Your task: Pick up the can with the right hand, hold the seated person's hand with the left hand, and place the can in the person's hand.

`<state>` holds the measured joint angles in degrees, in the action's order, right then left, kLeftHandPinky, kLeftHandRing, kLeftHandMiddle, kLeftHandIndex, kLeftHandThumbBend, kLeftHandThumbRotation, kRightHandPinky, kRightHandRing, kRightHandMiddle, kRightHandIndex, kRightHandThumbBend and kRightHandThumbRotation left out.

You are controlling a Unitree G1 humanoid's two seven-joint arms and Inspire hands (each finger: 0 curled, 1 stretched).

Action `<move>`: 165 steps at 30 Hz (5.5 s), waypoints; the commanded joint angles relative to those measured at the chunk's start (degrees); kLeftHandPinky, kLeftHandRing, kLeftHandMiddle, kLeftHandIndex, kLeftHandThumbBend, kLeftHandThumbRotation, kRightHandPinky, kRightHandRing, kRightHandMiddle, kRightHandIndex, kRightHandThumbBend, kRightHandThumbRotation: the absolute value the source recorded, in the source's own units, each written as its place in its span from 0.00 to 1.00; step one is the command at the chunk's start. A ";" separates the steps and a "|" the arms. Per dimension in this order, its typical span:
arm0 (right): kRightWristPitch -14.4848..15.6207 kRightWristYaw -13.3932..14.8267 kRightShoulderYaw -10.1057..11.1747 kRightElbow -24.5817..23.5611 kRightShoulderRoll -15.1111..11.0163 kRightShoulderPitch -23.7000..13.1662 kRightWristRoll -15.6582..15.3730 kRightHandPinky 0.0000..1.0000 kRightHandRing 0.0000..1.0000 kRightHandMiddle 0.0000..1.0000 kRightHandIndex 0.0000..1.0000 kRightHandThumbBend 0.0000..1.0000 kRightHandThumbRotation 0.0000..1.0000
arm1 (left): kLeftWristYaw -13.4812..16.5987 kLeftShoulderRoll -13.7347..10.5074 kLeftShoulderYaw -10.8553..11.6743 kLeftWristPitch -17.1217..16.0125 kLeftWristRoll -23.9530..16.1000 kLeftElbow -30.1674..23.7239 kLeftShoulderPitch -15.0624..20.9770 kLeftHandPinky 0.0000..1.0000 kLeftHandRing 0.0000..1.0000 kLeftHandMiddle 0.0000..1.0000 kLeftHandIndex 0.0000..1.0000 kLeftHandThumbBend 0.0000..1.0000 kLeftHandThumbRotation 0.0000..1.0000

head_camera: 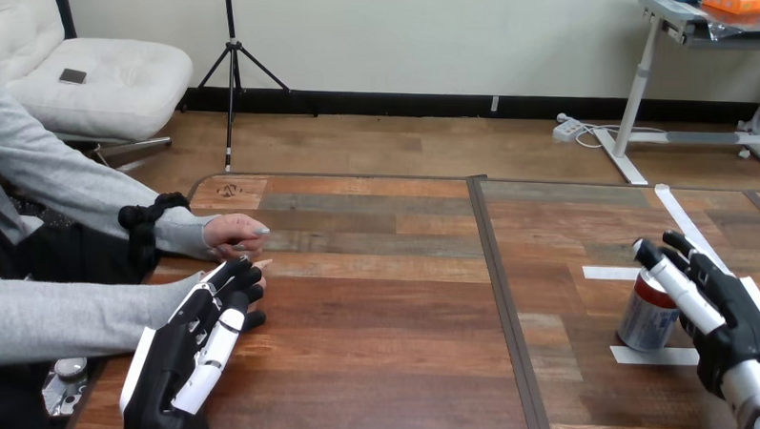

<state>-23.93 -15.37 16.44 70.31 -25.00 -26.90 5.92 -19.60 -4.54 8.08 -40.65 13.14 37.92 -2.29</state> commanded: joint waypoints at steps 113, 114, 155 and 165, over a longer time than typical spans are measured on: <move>-4.27 17.64 -2.92 -1.66 -1.52 -1.24 -7.22 0.37 0.40 0.46 0.47 0.73 0.00 | -1.12 -0.78 1.47 -1.19 -0.78 -0.52 4.05 0.77 0.84 0.81 0.76 0.28 0.59; -4.28 17.64 -2.97 -1.70 -1.54 -1.26 -7.26 0.37 0.40 0.46 0.47 0.73 0.00 | -1.05 -0.76 1.45 -1.10 -0.81 -0.64 3.98 0.77 0.84 0.81 0.76 0.28 0.59; -9.89 15.77 -3.57 -4.27 -1.32 -0.45 -7.79 0.36 0.40 0.46 0.47 0.74 0.00 | 1.03 -1.12 1.46 -3.19 -3.05 -0.67 3.66 0.73 0.82 0.80 0.74 0.30 0.60; -13.77 15.44 -3.92 -6.62 -1.40 -0.06 -8.24 0.33 0.37 0.44 0.46 0.76 0.00 | 2.18 -3.27 1.26 -7.82 -7.20 -0.87 4.09 0.73 0.81 0.79 0.73 0.32 0.58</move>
<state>-33.78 -0.16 13.11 69.02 -25.18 -23.79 -2.26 -17.53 -6.02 9.60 -45.80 6.39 38.18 -2.13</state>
